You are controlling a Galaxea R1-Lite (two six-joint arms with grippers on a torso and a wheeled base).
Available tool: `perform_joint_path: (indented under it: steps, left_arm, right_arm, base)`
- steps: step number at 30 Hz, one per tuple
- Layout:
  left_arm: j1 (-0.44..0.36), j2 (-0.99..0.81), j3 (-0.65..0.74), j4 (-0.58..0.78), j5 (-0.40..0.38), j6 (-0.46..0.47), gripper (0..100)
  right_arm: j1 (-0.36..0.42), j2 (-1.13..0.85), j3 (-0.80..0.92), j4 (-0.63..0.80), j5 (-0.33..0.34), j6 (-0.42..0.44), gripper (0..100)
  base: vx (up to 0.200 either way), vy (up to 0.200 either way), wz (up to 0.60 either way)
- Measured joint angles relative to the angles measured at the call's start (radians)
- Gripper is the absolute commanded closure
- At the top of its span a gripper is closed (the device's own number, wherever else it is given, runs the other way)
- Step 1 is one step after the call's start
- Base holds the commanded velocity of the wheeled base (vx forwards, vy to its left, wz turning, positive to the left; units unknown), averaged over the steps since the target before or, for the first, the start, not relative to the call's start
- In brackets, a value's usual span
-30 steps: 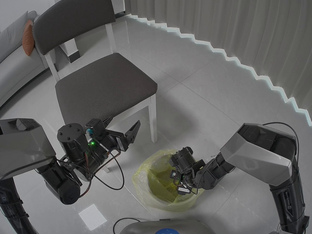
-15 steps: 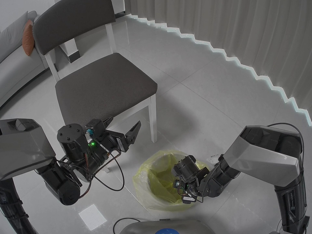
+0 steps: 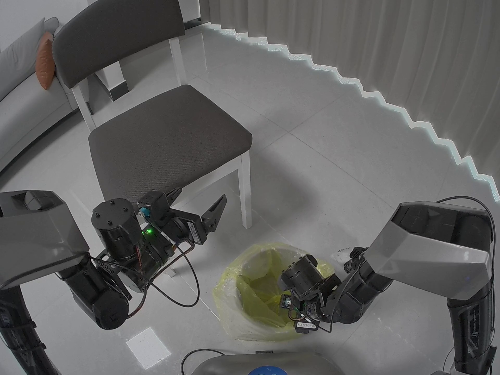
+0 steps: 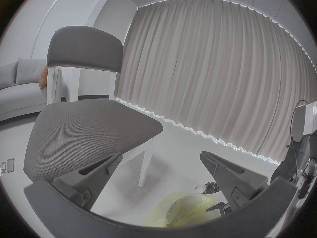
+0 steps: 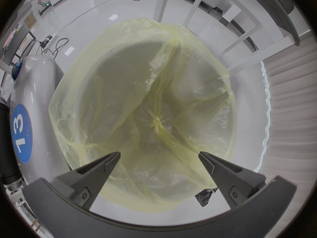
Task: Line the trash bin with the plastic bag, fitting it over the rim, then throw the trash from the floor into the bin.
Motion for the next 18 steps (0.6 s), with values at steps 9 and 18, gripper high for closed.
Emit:
perform_joint_path:
  steps: [9, 18]
  left_arm:
    - [0.001, -0.004, 0.000, 0.000, 0.000, 0.000, 0]
    - [0.000, -0.006, 0.000, 0.000, 0.000, 0.001, 0]
  right_arm:
    - [0.042, -0.008, 0.013, -0.012, 0.001, 0.007, 0]
    - [0.076, -0.003, 0.014, -0.013, 0.002, 0.009, 0]
  base:
    - [0.000, 0.000, 0.00]
    - [0.000, 0.000, 0.00]
